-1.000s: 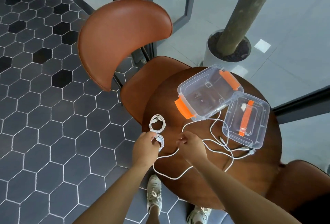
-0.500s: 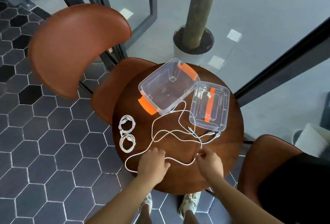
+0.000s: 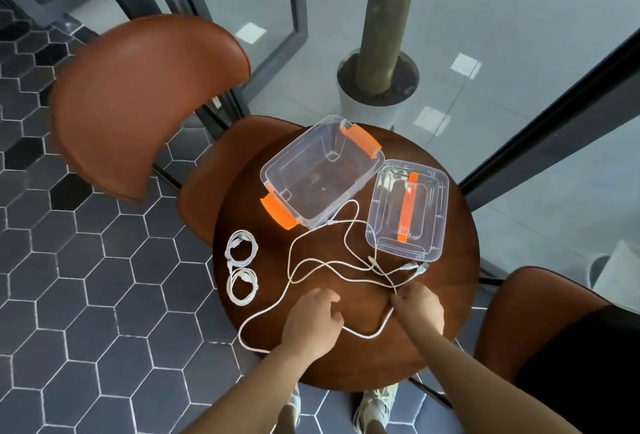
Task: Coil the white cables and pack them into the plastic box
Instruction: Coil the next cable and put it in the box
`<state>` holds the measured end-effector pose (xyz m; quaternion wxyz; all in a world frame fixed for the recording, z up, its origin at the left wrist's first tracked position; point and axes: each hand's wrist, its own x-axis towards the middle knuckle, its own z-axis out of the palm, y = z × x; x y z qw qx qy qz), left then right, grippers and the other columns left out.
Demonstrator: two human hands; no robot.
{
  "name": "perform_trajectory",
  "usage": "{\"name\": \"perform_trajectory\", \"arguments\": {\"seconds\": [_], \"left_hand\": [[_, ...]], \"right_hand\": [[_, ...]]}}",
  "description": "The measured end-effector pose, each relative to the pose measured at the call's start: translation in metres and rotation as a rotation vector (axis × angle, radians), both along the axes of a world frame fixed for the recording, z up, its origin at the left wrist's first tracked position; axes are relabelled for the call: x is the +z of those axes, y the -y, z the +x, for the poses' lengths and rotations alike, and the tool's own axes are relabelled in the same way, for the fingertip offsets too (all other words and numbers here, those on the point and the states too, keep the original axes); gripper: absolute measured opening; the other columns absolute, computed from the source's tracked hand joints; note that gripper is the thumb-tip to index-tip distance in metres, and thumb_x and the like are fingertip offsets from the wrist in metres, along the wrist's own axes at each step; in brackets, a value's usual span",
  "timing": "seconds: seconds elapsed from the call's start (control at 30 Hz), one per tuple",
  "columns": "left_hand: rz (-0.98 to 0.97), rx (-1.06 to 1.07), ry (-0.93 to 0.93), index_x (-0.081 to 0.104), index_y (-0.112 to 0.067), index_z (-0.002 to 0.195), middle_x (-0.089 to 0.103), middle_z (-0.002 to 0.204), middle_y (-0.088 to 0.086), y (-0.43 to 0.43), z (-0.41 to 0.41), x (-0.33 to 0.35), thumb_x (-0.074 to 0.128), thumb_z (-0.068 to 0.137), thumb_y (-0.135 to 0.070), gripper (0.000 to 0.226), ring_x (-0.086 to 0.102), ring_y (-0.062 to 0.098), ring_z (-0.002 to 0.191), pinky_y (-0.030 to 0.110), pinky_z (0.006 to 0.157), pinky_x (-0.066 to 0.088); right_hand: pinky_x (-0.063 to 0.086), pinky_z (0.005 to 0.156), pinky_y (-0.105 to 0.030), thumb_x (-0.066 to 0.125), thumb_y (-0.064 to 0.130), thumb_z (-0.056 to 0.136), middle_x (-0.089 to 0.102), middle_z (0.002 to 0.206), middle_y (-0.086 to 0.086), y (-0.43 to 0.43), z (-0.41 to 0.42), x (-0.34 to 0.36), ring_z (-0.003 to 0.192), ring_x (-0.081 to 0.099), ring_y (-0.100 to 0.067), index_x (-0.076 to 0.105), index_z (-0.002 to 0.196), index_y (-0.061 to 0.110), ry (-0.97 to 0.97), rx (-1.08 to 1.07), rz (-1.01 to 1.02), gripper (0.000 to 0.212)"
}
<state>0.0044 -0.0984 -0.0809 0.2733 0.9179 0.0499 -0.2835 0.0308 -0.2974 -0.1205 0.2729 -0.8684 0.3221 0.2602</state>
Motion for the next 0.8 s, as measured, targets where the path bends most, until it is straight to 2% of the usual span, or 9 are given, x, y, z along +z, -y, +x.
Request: {"name": "perform_trajectory", "arguments": {"seconds": [0.1, 0.23, 0.3, 0.4, 0.5, 0.63, 0.7, 0.77, 0.8], "left_hand": [[-0.027, 0.037, -0.027, 0.062, -0.023, 0.127, 0.063, 0.122, -0.003, 0.000, 0.004, 0.005, 0.055, 0.093, -0.025, 0.035, 0.063, 0.013, 0.108, 0.028, 0.095, 0.049], [-0.155, 0.142, -0.059, 0.067, -0.021, 0.121, 0.069, 0.117, -0.003, 0.009, 0.008, 0.016, 0.058, 0.094, -0.031, 0.030, 0.065, 0.012, 0.105, 0.028, 0.095, 0.051], [-0.306, 0.256, -0.124, 0.070, -0.019, 0.116, 0.073, 0.114, -0.003, 0.017, 0.012, 0.027, 0.056, 0.096, -0.037, 0.031, 0.066, 0.011, 0.106, 0.028, 0.098, 0.051], [-0.651, 0.540, -0.299, 0.069, -0.015, 0.116, 0.075, 0.107, 0.002, 0.030, 0.017, 0.057, 0.053, 0.096, -0.052, 0.045, 0.071, 0.015, 0.101, 0.039, 0.099, 0.055], [-0.972, 0.710, -0.371, 0.069, -0.009, 0.116, 0.077, 0.106, 0.011, 0.037, 0.019, 0.102, 0.053, 0.094, -0.052, 0.051, 0.073, 0.022, 0.100, 0.037, 0.097, 0.055], [-1.202, 0.775, -0.249, 0.067, -0.005, 0.094, 0.073, 0.106, 0.025, 0.022, 0.009, 0.174, 0.050, 0.101, -0.029, 0.030, 0.070, 0.035, 0.097, 0.045, 0.086, 0.051], [-1.321, 0.837, -0.173, 0.061, -0.006, 0.084, 0.072, 0.095, 0.029, 0.006, 0.006, 0.208, 0.045, 0.102, -0.022, 0.030, 0.069, 0.042, 0.095, 0.046, 0.079, 0.056], [-1.502, 0.883, -0.102, 0.060, -0.006, 0.081, 0.069, 0.077, 0.027, -0.010, 0.008, 0.243, 0.043, 0.101, -0.023, 0.031, 0.072, 0.043, 0.087, 0.046, 0.069, 0.060], [-1.552, 0.884, -0.064, 0.060, -0.007, 0.080, 0.067, 0.070, 0.022, -0.017, 0.010, 0.259, 0.043, 0.099, -0.024, 0.031, 0.073, 0.041, 0.079, 0.045, 0.065, 0.060]], "right_hand": [[0.060, 0.079, -0.040, 0.065, 0.026, 0.077, 0.074, 0.078, -0.004, 0.008, -0.004, 0.001, 0.078, 0.071, -0.028, 0.068, 0.073, 0.023, 0.041, -0.118, 0.068, 0.006], [0.062, 0.073, -0.047, 0.067, 0.034, 0.078, 0.072, 0.066, 0.002, 0.016, -0.017, 0.010, 0.065, 0.072, -0.026, 0.061, 0.069, 0.022, 0.142, -0.218, 0.137, 0.016], [0.061, 0.071, -0.047, 0.068, 0.031, 0.082, 0.072, 0.067, 0.003, 0.012, -0.026, 0.033, 0.065, 0.071, -0.025, 0.061, 0.070, 0.023, 0.230, -0.235, 0.154, 0.016], [0.059, 0.067, -0.042, 0.070, 0.024, 0.085, 0.072, 0.065, 0.003, -0.004, -0.041, 0.079, 0.064, 0.070, -0.019, 0.062, 0.070, 0.021, 0.358, -0.214, 0.211, 0.018], [0.053, 0.060, -0.031, 0.075, 0.024, 0.088, 0.072, 0.066, 0.006, -0.025, -0.056, 0.130, 0.059, 0.065, -0.010, 0.062, 0.071, 0.023, 0.492, -0.054, 0.322, 0.021], [0.053, 0.060, -0.028, 0.076, 0.017, 0.088, 0.070, 0.073, 0.009, -0.049, -0.066, 0.186, 0.062, 0.064, -0.011, 0.062, 0.081, 0.025, 0.681, 0.191, 0.497, 0.018], [0.051, 0.063, -0.025, 0.074, 0.021, 0.089, 0.067, 0.073, 0.012, -0.056, -0.065, 0.211, 0.064, 0.063, -0.010, 0.062, 0.085, 0.028, 0.724, 0.281, 0.607, 0.014], [0.049, 0.066, -0.024, 0.068, 0.035, 0.090, 0.066, 0.074, 0.016, -0.062, -0.060, 0.230, 0.066, 0.062, -0.007, 0.066, 0.093, 0.032, 0.717, 0.373, 0.742, 0.005], [0.048, 0.068, -0.022, 0.064, 0.043, 0.091, 0.066, 0.075, 0.018, -0.063, -0.056, 0.239, 0.069, 0.062, -0.004, 0.069, 0.097, 0.034, 0.692, 0.422, 0.801, 0.011]]}}
